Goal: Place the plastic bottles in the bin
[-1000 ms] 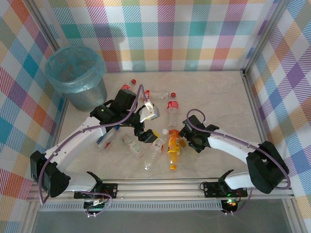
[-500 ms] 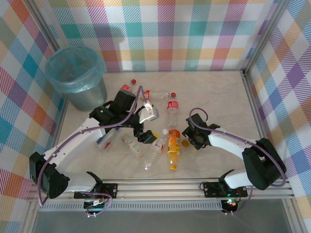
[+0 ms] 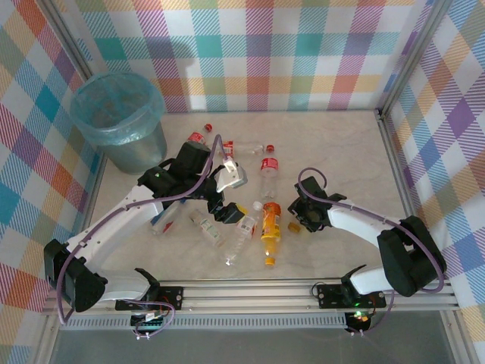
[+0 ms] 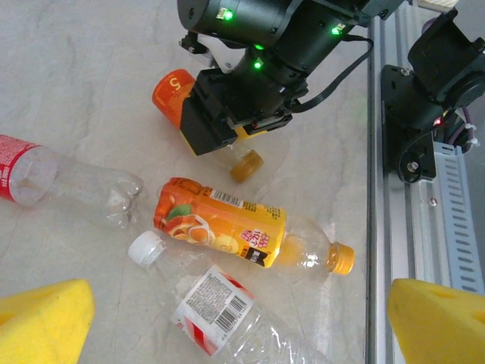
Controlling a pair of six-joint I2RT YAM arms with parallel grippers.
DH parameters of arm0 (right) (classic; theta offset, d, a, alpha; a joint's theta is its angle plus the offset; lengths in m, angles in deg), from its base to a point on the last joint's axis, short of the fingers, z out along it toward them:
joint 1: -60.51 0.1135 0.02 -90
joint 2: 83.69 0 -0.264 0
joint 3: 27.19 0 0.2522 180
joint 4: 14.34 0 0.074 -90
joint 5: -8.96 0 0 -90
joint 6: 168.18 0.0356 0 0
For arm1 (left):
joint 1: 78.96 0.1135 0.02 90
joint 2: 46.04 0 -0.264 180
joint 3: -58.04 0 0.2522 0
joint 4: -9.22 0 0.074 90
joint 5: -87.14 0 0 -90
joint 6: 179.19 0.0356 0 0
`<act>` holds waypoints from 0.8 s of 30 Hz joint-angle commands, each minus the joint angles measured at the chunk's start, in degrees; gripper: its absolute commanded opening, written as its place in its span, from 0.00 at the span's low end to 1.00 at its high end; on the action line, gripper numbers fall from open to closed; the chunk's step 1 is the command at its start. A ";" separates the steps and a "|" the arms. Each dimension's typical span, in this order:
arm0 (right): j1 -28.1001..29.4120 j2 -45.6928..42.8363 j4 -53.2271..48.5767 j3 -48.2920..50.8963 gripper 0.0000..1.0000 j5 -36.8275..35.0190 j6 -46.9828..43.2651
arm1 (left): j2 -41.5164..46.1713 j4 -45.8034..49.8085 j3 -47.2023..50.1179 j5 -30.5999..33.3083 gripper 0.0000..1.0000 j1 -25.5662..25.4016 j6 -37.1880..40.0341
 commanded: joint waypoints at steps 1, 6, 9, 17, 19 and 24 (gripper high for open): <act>-0.43 -2.23 -0.26 0.89 0.58 1.20 -3.54 | 1.78 -4.10 0.17 2.87 0.97 -0.69 -3.23; -0.42 -6.97 -2.87 0.14 0.58 1.74 -10.56 | 1.99 -9.08 -2.06 9.67 0.97 -0.69 -11.83; -0.43 -11.20 -5.50 -0.75 0.57 1.35 -14.76 | 1.32 -12.10 -4.44 10.00 0.96 -0.69 -17.57; -0.43 -26.31 -5.04 -2.54 0.55 3.45 -27.37 | -4.84 -17.38 -14.74 12.92 1.00 -0.69 -37.21; -0.42 -29.68 -3.60 -3.01 0.55 4.77 -29.96 | -7.17 -17.00 -17.51 11.89 1.00 -0.69 -40.51; -0.43 -34.61 1.84 -3.20 0.56 10.18 -34.30 | -12.52 -14.63 -24.13 6.40 1.00 -0.69 -46.32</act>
